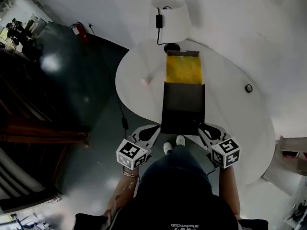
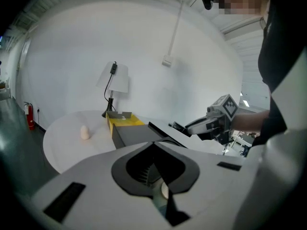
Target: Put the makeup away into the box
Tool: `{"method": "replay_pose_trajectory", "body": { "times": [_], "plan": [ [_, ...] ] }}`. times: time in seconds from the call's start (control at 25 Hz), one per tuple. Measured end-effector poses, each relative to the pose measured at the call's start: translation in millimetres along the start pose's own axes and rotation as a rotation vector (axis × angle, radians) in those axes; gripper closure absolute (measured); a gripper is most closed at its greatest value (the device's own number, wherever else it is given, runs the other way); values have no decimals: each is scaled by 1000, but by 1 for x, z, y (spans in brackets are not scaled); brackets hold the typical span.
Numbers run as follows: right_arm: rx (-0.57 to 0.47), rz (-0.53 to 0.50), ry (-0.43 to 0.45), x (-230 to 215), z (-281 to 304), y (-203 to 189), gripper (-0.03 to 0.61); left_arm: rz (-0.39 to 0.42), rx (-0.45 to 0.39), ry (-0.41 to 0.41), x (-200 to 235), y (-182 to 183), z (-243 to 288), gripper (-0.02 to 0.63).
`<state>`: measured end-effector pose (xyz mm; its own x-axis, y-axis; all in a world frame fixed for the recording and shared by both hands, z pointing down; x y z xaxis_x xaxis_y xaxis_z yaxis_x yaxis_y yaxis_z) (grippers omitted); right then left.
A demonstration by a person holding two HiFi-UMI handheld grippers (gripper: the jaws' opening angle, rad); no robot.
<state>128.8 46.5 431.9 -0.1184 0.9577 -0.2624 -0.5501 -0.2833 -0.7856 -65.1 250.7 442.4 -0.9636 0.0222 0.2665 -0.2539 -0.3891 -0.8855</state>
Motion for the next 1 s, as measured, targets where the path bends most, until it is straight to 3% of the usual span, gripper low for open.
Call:
{"method": "replay_pose_trajectory", "body": {
  "times": [0.56, 1.0],
  "plan": [
    [-5, -68, 101, -33, 35, 55, 472, -12, -12, 118, 30, 29, 21, 597],
    [-2, -26, 119, -59, 33, 66, 472, -8, -54, 150, 43, 58, 44, 597]
  ]
}}
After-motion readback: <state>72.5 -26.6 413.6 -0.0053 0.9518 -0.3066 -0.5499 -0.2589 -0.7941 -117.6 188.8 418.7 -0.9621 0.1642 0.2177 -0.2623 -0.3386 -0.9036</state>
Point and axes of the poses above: the fingertips, and each gripper's own axes: z forward along the fingers, x to its left, y out of its top, the point moved 9 cm from there along -z, backward along the fingers
